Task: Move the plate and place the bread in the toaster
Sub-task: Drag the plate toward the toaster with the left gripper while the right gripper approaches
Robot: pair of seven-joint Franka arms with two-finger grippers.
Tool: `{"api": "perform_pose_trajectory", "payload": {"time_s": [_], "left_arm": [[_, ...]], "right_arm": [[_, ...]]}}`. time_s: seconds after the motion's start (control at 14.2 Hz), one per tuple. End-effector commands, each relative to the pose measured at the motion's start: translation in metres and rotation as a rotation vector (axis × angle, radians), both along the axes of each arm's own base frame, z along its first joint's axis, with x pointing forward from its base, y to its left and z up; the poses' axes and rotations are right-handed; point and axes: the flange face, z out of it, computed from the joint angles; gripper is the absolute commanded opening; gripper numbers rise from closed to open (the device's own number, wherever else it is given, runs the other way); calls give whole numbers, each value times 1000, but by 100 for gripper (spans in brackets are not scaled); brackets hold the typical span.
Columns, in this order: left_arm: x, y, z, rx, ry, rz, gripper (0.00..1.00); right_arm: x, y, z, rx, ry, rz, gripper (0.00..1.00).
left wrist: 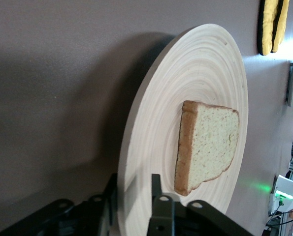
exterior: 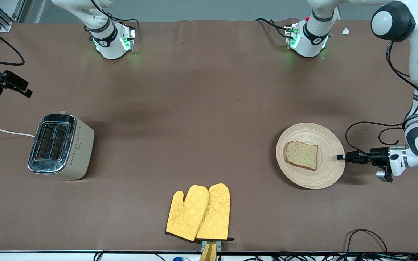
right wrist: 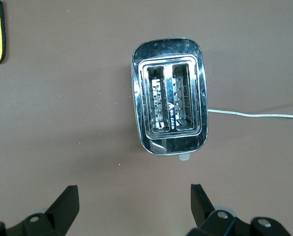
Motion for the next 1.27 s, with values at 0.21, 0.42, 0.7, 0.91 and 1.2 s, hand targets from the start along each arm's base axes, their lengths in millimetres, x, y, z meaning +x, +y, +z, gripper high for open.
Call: {"api": "perform_pose_trajectory", "payload": {"time_s": [0.21,0.42,0.7,0.91,1.2], "left_arm": [[8,-8,6,-48,-46,-6,0],[28,-64,49,-89,-20,-1,0],[45,-226,96,-158,102,-29,0],[47,-349,109,-114,95,35,0],[-2,-530,80,-186,71,147,0]], "right_arm": [[2,3,-3,3,-22,-1,100],[11,1,-23,5,20,-3,100],[29,13,-55,14,68,19,100],[49,35,-86,39,74,14,100],[80,71,-142,36,74,15,100]]}}
